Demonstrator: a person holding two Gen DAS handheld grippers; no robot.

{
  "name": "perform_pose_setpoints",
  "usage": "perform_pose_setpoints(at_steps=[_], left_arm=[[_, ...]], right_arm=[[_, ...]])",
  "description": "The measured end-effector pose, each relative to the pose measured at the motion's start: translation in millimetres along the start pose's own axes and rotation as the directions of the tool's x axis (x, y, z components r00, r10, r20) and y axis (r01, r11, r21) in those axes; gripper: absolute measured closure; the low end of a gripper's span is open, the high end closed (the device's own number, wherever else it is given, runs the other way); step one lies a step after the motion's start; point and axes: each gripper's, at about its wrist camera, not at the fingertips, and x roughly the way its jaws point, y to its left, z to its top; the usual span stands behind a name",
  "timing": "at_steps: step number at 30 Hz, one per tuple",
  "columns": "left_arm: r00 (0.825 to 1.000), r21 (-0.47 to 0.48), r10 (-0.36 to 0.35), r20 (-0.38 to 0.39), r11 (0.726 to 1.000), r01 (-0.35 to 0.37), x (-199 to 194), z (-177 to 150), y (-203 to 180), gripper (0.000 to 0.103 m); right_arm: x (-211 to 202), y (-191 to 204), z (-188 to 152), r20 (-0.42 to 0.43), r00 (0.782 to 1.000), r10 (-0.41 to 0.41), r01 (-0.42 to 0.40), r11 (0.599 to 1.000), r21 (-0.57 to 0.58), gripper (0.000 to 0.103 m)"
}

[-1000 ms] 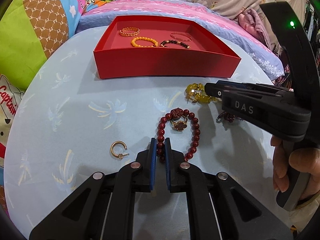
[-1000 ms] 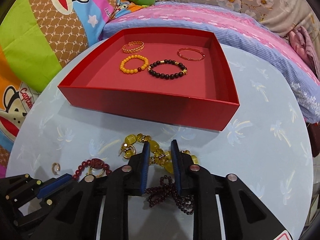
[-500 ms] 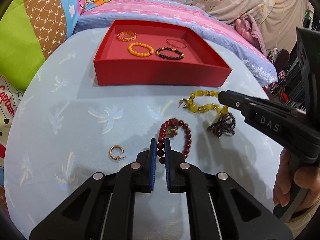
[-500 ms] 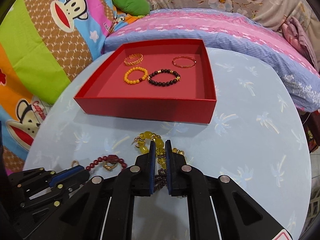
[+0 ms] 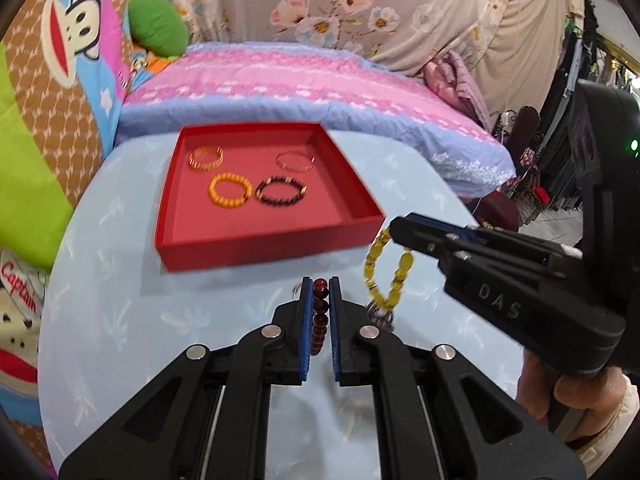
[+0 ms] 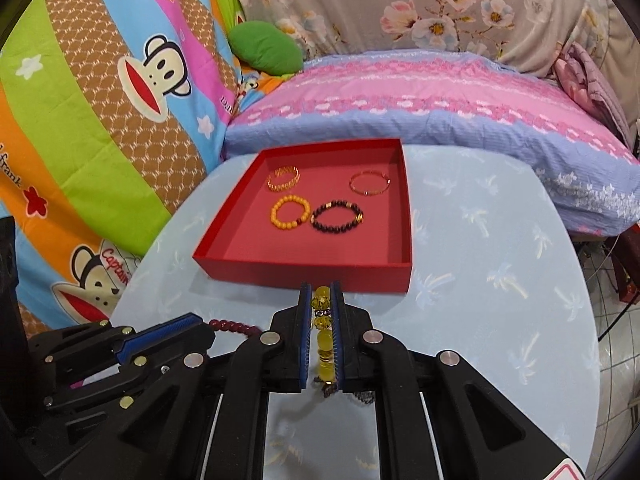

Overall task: Organize jewelry
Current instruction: 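Carry both bracelets into the red box and open both tools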

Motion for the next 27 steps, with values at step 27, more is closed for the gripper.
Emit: perform_pose_setpoints(at_steps=[27], left_arm=[[0.996,-0.115,0.021,-0.083,0.993,-0.031,112,67,76,0.096]], right_arm=[[104,1,62,-0.090,0.996,0.021,-0.019,1.000,0.013,0.094]])
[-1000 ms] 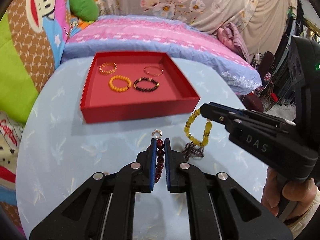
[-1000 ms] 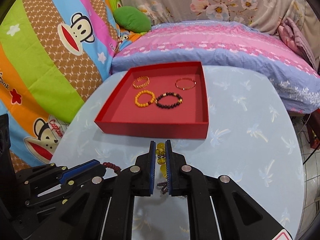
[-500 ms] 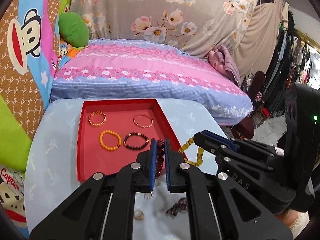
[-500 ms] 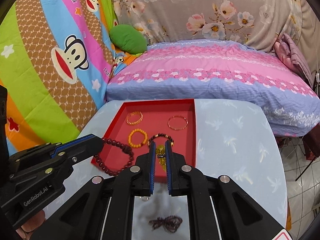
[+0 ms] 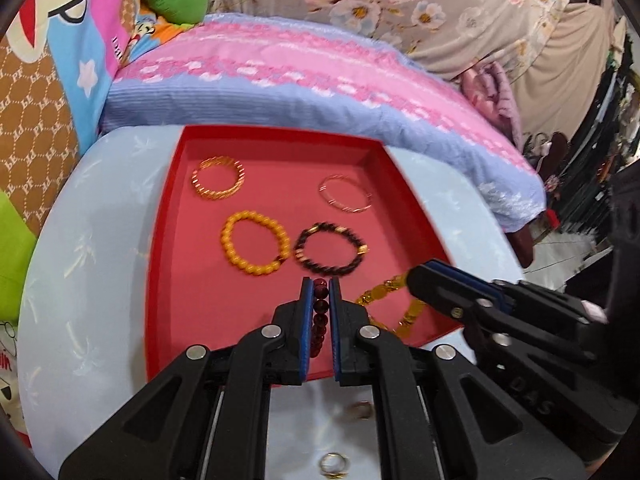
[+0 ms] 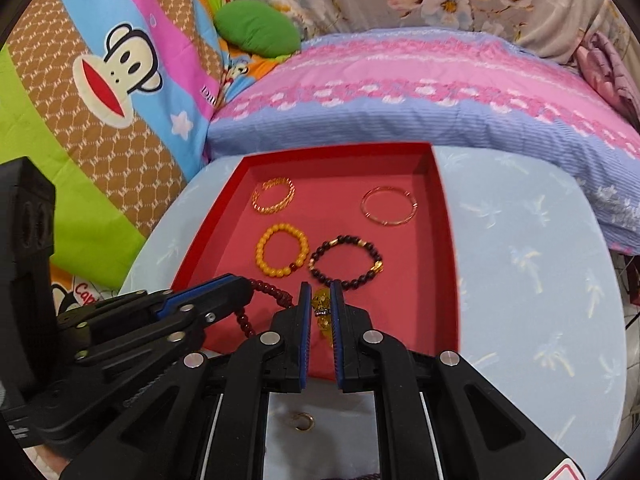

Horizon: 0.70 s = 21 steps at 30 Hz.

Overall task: Organize jewelry
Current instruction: 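Carry both bracelets into the red box and open both tools, then withdraw both open tools from the box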

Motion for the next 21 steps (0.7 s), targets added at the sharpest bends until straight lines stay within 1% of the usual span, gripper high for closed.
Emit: perform_pose_setpoints(at_steps=[1,5,7,10,13,14,15,16,17,18,19,21], left_arm=[[0.999,0.011,0.032,0.001,0.999,-0.032,3,-2,3,0.096],[0.993,0.048,0.119,0.013,0.992,-0.120,8,-2,11,0.095],[0.989,0.061,0.149,0.017,0.987,-0.150,12,-2,14,0.095],[0.984,0.070,0.177,0.013,0.982,-0.178,18,-3,18,0.095],[0.983,0.070,0.185,0.019,0.980,-0.186,20,-6,20,0.095],[0.982,0.070,0.187,0.021,0.980,-0.188,20,-7,19,0.094],[0.981,0.069,0.192,0.024,0.979,-0.193,20,-7,19,0.089],[0.981,0.069,0.194,0.028,0.978,-0.195,20,-8,19,0.085],[0.980,0.068,0.196,0.037,0.978,-0.198,18,-9,18,0.077],[0.979,0.067,0.197,0.045,0.978,-0.200,17,-9,17,0.071],[0.979,0.065,0.196,0.056,0.978,-0.200,15,-9,16,0.069],[0.979,0.058,0.192,0.062,0.979,-0.196,13,-9,15,0.068]], right_arm=[[3,2,-1,-0.004,1.000,0.001,-0.001,1.000,-0.006,0.094],[16,0,-1,-0.017,1.000,-0.018,0.018,1.000,-0.006,0.094],[21,-5,0,-0.026,0.999,-0.030,0.030,1.000,0.004,0.094],[29,-13,-2,-0.041,0.997,-0.064,0.064,0.998,0.008,0.094],[32,-20,-4,-0.039,0.995,-0.093,0.093,0.995,0.016,0.092],[31,-21,-5,-0.030,0.993,-0.111,0.111,0.994,0.011,0.089],[30,-22,-6,-0.022,0.992,-0.127,0.127,0.992,0.009,0.086],[28,-23,-7,-0.013,0.991,-0.135,0.135,0.991,0.011,0.079],[26,-24,-7,-0.005,0.991,-0.133,0.133,0.991,0.017,0.076],[24,-26,-8,-0.001,0.992,-0.129,0.129,0.991,0.021,0.075],[22,-27,-8,0.003,0.992,-0.126,0.126,0.992,0.024,0.075],[19,-27,-9,0.008,0.992,-0.127,0.127,0.992,0.024,0.075]])
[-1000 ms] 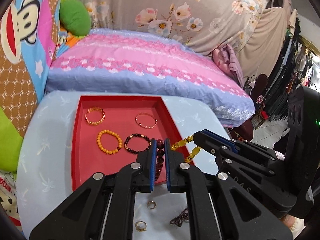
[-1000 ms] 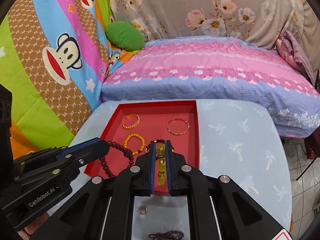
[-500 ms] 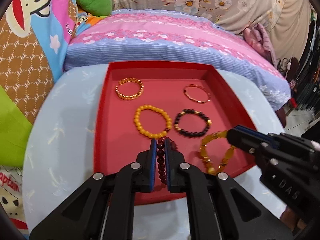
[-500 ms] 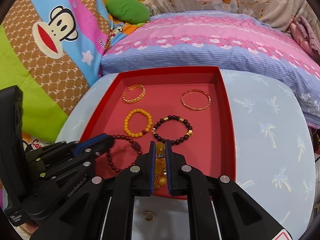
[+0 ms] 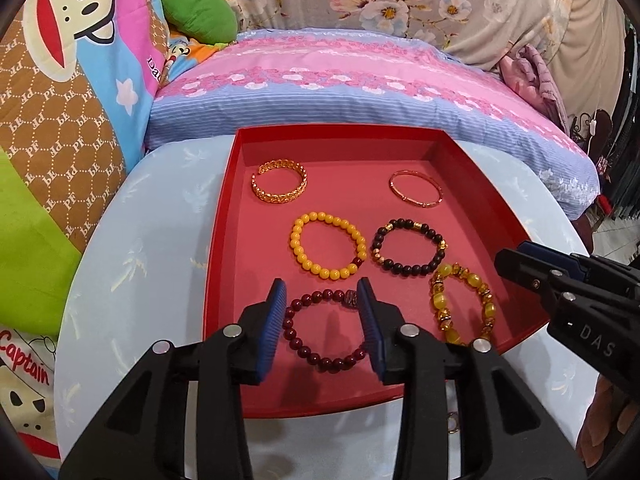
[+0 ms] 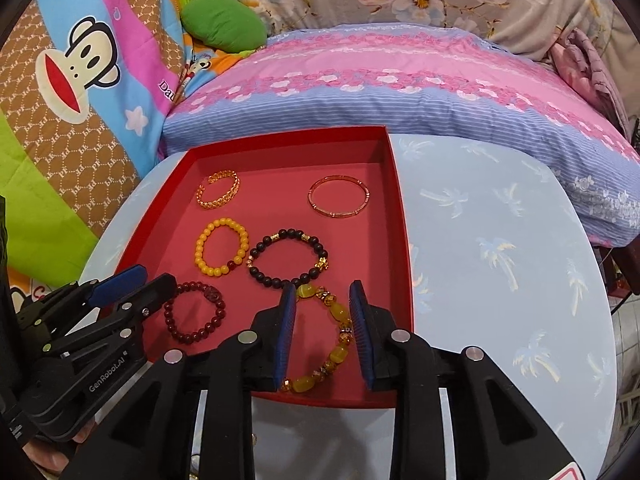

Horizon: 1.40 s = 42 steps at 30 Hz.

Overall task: Organize jewelry
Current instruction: 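Withdraw both open tools from the box, then grasp the dark beaded bow bracelet with the right tool while the left grasps a gold ring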

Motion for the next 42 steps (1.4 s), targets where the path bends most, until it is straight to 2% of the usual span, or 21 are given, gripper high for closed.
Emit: perform_pose_setpoints(at_steps=[11,22,31,39,42], left_arm=[[1.000,-0.009,0.000,0.010,1.000,0.000,-12,-2,-6,0.068],[0.999,-0.022,-0.016,0.034,1.000,0.016,-45,-17,-12,0.068],[0.999,-0.046,-0.012,0.032,0.999,0.014,-72,-49,-8,0.068],[1.000,-0.084,-0.007,0.008,0.996,0.007,-83,-83,1,0.068],[1.000,-0.091,-0.005,0.000,0.996,0.005,-88,-98,3,0.068]], right_arm=[[-17,6,-11,0.011,1.000,0.029,-0.029,1.000,0.001,0.075],[-49,9,-32,0.032,0.999,0.040,-0.040,0.999,-0.004,0.075],[-68,-3,-75,0.003,0.999,0.039,-0.039,0.999,0.012,0.075],[-66,-10,-112,-0.048,0.998,0.037,-0.035,0.999,0.035,0.074],[-67,-8,-120,-0.048,0.998,0.037,-0.036,0.999,0.033,0.067]])
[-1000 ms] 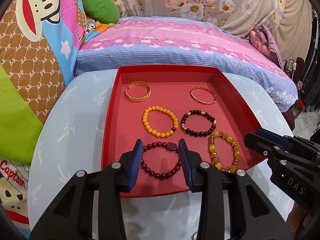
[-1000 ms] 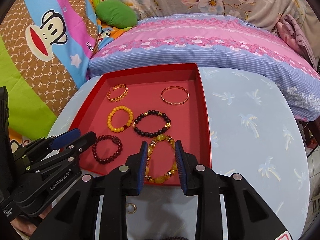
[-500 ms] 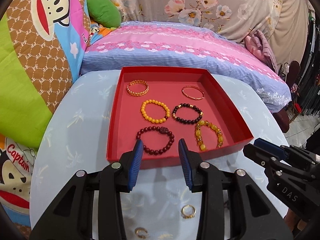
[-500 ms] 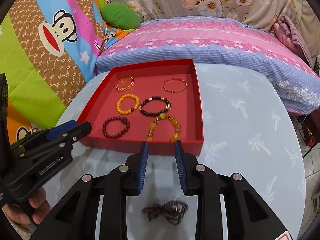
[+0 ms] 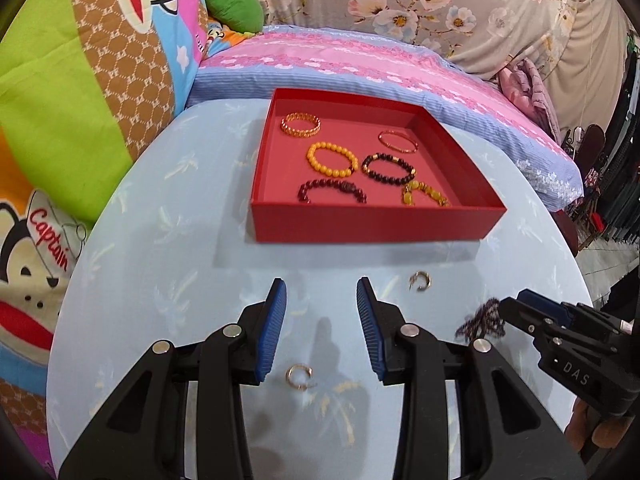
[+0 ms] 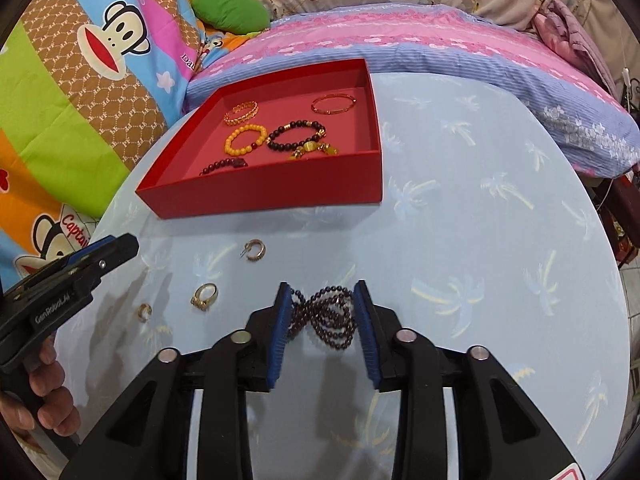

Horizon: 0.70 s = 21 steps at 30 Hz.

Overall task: Organize jewelry
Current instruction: 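Grasp the dark beaded bow bracelet with the right tool while the left grasps a gold ring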

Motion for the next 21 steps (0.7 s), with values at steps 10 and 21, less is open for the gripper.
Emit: perform_pose_setpoints(at_steps=[10,21], left_arm=[[0.999,-0.025,-0.011,-0.035,1.000,0.010,-10,-36,9,0.058],[0.998,-0.059,-0.003,-0.065,0.998,0.000,-10,-56,20,0.051]], right_arm=[[8,6,-7,-0.005,1.000,-0.010,0.010,1.000,-0.007,0.051],[22,17,-13,-0.022,0.999,-0.045,0.043,0.997,-0.059,0.064]])
